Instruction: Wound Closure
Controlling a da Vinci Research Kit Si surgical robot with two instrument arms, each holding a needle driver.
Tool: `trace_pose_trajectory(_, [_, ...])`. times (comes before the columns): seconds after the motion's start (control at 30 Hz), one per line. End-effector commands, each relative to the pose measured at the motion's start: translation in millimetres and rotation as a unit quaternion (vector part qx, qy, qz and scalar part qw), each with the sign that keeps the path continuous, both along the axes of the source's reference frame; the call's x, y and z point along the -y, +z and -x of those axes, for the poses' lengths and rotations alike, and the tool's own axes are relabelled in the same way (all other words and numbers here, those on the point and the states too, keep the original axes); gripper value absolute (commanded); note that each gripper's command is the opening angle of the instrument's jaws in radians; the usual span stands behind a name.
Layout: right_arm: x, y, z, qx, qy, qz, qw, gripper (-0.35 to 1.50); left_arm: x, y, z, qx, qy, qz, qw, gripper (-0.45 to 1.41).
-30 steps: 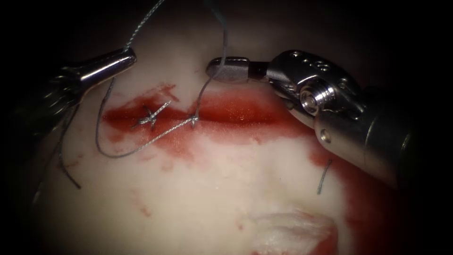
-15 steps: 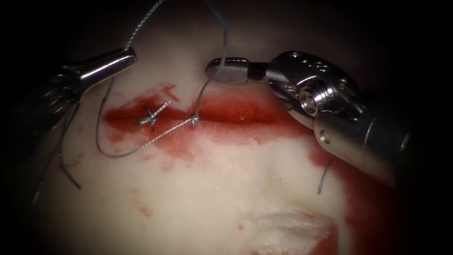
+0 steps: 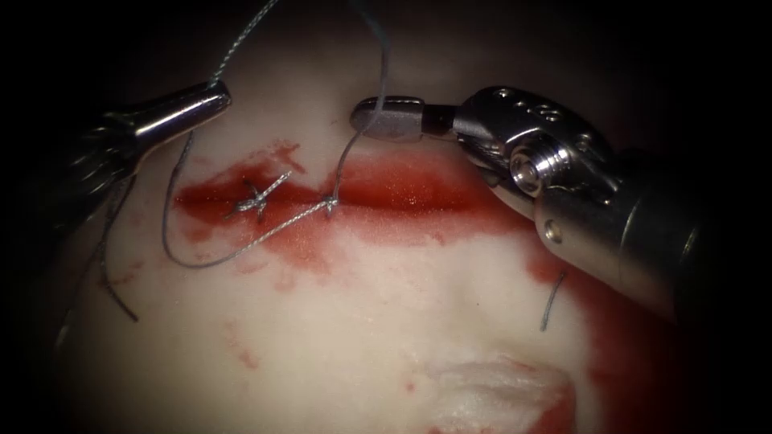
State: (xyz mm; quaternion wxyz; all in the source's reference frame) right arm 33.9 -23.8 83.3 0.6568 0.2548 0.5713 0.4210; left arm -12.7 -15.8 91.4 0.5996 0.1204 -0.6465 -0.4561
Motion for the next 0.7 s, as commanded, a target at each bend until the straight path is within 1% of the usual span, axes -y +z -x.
trace_pose_trajectory(0.03, [-1.0, 0.0, -0.8, -0.002, 0.000, 0.003, 1.000, -0.35, -1.2, -0.4, 0.6, 0.002, -0.001, 0.002, 1.000, -0.45])
trace_pose_trajectory(0.7, [-0.7, 0.1, -1.0, 0.000, 0.001, -0.005, 1.000, -0.35, -1.2, -0.5, 0.6, 0.002, -0.001, 0.002, 1.000, -0.45])
